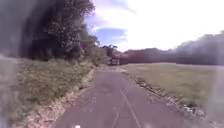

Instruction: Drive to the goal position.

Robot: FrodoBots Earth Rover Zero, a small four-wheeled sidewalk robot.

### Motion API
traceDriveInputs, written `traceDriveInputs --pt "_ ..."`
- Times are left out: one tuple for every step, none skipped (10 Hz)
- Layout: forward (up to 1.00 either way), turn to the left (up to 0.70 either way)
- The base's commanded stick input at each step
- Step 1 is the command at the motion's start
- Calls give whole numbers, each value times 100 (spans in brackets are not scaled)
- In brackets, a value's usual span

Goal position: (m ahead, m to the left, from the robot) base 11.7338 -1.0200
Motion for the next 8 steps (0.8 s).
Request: traceDriveInputs --pt "100 0" --pt "100 0" --pt "100 0" --pt "100 0" --pt "100 0" --pt "100 0" --pt "100 0" --pt "100 0"
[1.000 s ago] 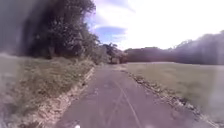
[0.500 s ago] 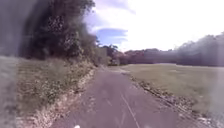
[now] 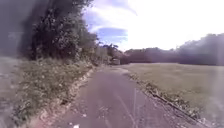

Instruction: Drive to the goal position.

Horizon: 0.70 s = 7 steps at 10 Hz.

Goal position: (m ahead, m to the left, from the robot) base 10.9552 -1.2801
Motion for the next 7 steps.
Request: traceDriveInputs --pt "100 0" --pt "100 0" --pt "100 0" --pt "100 0" --pt "100 0" --pt "100 0" --pt "100 0"
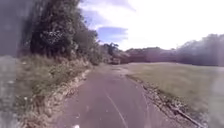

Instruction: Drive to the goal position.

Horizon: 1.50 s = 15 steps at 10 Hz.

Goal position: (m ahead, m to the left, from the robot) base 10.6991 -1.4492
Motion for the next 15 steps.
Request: traceDriveInputs --pt "100 0" --pt "100 0" --pt "100 0" --pt "100 0" --pt "100 0" --pt "100 0" --pt "100 0" --pt "100 0" --pt "100 0" --pt "100 0" --pt "100 0" --pt "100 0" --pt "100 0" --pt "100 0" --pt "100 0"
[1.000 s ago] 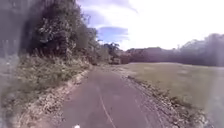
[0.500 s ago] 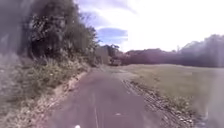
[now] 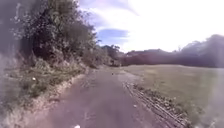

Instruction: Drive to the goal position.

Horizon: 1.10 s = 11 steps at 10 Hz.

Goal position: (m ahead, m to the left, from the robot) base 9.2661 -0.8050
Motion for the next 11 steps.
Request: traceDriveInputs --pt "100 0" --pt "100 0" --pt "100 0" --pt "100 0" --pt "100 0" --pt "100 0" --pt "100 0" --pt "100 0" --pt "100 0" --pt "100 0" --pt "100 0"
